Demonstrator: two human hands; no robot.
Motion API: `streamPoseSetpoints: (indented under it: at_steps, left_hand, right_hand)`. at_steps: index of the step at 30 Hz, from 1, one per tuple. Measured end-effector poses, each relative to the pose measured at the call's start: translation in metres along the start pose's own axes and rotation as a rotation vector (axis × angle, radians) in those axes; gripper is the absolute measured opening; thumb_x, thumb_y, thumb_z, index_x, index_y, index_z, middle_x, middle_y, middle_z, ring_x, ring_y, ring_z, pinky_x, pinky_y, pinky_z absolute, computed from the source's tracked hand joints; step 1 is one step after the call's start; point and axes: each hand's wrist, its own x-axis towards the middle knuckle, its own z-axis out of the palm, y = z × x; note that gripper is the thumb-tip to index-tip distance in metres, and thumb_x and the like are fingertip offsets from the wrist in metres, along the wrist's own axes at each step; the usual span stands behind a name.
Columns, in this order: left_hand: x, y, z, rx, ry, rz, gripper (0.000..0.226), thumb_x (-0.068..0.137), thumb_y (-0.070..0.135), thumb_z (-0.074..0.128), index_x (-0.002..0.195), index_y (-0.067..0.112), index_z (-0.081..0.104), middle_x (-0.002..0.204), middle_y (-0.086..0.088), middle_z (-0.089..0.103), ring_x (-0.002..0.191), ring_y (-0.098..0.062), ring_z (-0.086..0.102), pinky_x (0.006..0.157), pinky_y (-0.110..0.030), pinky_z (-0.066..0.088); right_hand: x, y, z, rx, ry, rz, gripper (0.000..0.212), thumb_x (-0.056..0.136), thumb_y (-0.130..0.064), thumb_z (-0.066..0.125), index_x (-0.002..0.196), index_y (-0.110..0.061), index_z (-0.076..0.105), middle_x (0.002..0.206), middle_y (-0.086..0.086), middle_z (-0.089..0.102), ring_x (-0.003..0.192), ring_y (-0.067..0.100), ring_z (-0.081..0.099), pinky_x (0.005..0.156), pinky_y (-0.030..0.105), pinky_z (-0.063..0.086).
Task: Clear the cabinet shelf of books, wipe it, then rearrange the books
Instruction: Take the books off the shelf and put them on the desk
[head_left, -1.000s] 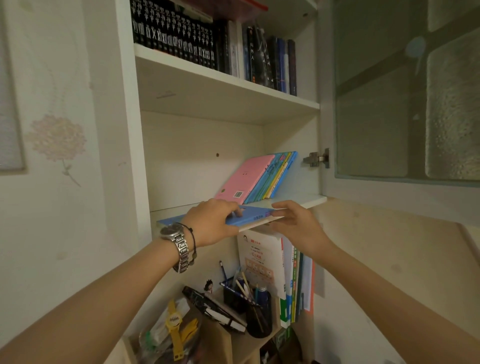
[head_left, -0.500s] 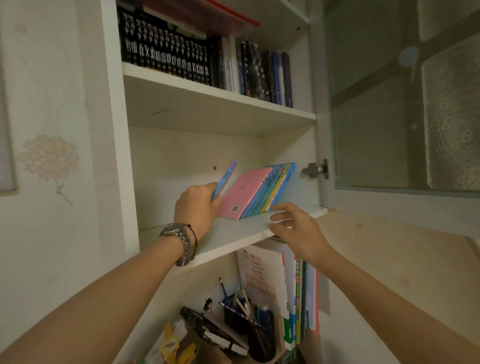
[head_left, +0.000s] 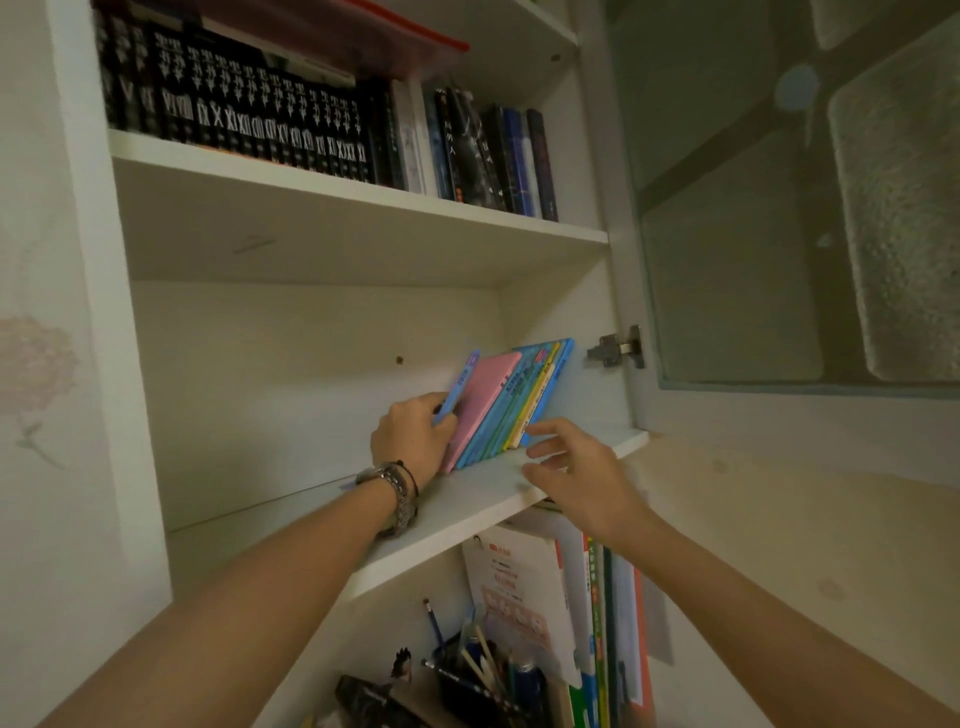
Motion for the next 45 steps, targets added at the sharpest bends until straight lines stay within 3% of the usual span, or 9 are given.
streamPoseSetpoints:
  at_steps: [5,8,15,25,30,35,39,42,45]
  left_hand:
    - [0.009,-0.006,0.018,-0.045,-0.046,0.019,0.034,0.090,0.026,0.054,0.121,0.036,0.063,0.102,0.000,0.071,0.084,-0.023,0.065,0.070,-0.037,0.056]
    - [0.017,-0.011,0.024,-0.079,-0.054,0.025,0.035,0.092,0.024,0.053,0.125,0.033,0.061,0.104,-0.001,0.070,0.085,-0.021,0.065,0.073,-0.037,0.057]
    - [0.025,-0.019,0.037,-0.139,-0.066,0.060,0.036,0.090,0.025,0.057,0.125,0.032,0.060,0.115,0.000,0.068,0.098,-0.022,0.064,0.082,-0.040,0.055]
    - [0.029,-0.022,0.044,-0.155,-0.134,0.003,0.037,0.087,0.025,0.065,0.123,0.022,0.062,0.120,-0.003,0.065,0.103,-0.021,0.063,0.090,-0.037,0.053]
    - [0.034,-0.024,0.044,-0.100,-0.177,-0.099,0.045,0.085,0.033,0.067,0.125,0.015,0.060,0.128,-0.007,0.060,0.113,-0.022,0.057,0.096,-0.028,0.044]
    - [0.033,-0.022,0.046,-0.013,-0.337,-0.150,0.054,0.088,0.048,0.059,0.134,0.021,0.049,0.130,-0.008,0.056,0.113,-0.026,0.055,0.097,-0.031,0.043]
    - [0.036,-0.026,0.048,0.003,-0.452,-0.136,0.048,0.090,0.044,0.056,0.131,0.021,0.048,0.123,-0.007,0.058,0.097,-0.021,0.053,0.086,-0.029,0.045]
    - [0.037,-0.028,0.047,-0.019,-0.503,-0.141,0.054,0.092,0.041,0.055,0.139,0.019,0.040,0.131,-0.008,0.052,0.108,-0.023,0.051,0.087,-0.026,0.039]
    - [0.039,-0.030,0.045,-0.095,-0.526,-0.152,0.056,0.090,0.036,0.058,0.141,0.020,0.039,0.132,-0.008,0.051,0.109,-0.023,0.050,0.085,-0.024,0.038]
  right_hand:
    - [0.019,0.006,0.002,-0.031,-0.016,-0.008,0.041,0.090,-0.015,0.065,0.129,-0.020,0.052,0.108,-0.002,0.060,0.096,0.012,0.057,0.080,0.020,0.044]
    - [0.035,0.008,0.007,-0.027,-0.032,0.016,0.044,0.089,-0.013,0.066,0.130,-0.019,0.050,0.109,-0.001,0.059,0.093,0.010,0.056,0.070,0.011,0.042]
    - [0.063,0.016,0.026,0.096,-0.041,0.128,0.059,0.084,0.003,0.068,0.134,-0.014,0.042,0.111,0.006,0.056,0.094,0.014,0.055,0.064,0.008,0.046]
    - [0.116,0.014,0.064,0.496,0.079,0.361,0.073,0.080,0.013,0.067,0.140,-0.009,0.032,0.121,0.014,0.047,0.126,0.032,0.049,0.101,0.045,0.046]
    - [0.115,0.021,0.067,0.520,0.042,0.304,0.082,0.077,0.019,0.066,0.144,-0.010,0.028,0.140,0.014,0.041,0.128,0.029,0.045,0.100,0.037,0.045]
    - [0.114,0.020,0.066,0.608,0.033,0.273,0.074,0.082,0.017,0.062,0.143,-0.010,0.030,0.139,0.009,0.040,0.121,0.025,0.047,0.088,0.024,0.045]
    - [0.111,0.026,0.064,0.477,0.010,0.194,0.080,0.081,0.013,0.061,0.145,-0.019,0.027,0.133,0.010,0.048,0.120,0.029,0.051,0.093,0.034,0.046]
    - [0.115,0.022,0.065,0.607,0.013,0.211,0.080,0.081,0.018,0.061,0.145,-0.014,0.026,0.112,0.003,0.048,0.107,0.018,0.048,0.093,0.034,0.046]
    - [0.115,0.021,0.065,0.625,-0.008,0.168,0.085,0.079,0.020,0.062,0.147,-0.015,0.023,0.126,0.011,0.044,0.106,0.015,0.046,0.081,0.026,0.050]
